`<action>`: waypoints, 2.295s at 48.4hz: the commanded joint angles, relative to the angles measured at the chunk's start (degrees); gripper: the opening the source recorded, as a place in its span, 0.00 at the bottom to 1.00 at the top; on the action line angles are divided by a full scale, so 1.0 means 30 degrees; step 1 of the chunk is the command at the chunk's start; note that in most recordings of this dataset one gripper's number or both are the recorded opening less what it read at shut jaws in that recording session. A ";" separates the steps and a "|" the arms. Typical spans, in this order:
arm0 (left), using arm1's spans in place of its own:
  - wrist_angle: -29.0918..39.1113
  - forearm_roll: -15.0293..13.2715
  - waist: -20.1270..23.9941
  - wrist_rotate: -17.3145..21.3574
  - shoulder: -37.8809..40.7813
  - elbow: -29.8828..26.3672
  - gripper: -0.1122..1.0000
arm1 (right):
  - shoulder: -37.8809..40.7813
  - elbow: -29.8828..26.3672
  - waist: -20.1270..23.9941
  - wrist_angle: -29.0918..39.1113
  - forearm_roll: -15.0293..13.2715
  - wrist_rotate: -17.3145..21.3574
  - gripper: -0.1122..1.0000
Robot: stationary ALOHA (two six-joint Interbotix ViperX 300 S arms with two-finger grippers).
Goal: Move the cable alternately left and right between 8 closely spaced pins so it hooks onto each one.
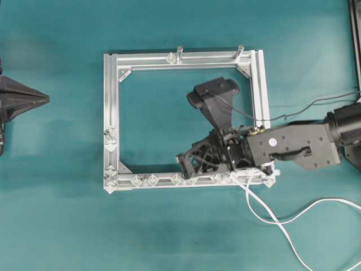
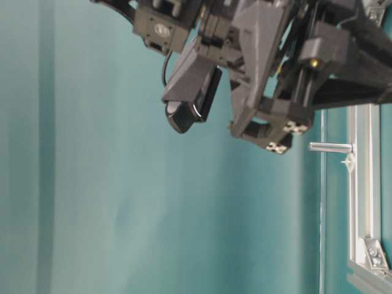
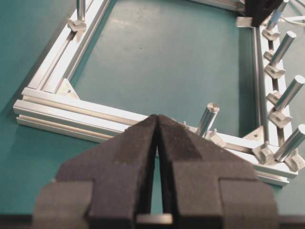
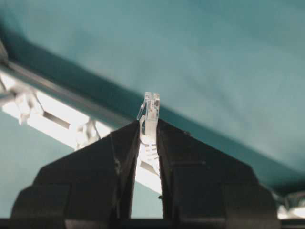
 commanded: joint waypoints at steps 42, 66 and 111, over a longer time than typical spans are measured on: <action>-0.0088 0.0029 -0.0059 -0.0088 0.0146 -0.0234 0.10 | -0.0088 -0.1025 0.2109 0.1348 -0.0088 0.2461 0.24; -0.0059 0.0029 -0.0059 -0.0059 0.0146 -0.0234 0.10 | -0.0088 -0.1025 0.2109 0.1436 -0.0117 0.2461 0.24; -0.0059 0.0029 -0.0850 -0.0146 0.0117 -0.0439 0.10 | 0.1406 -0.3428 0.5537 0.2988 -0.0117 0.4834 0.24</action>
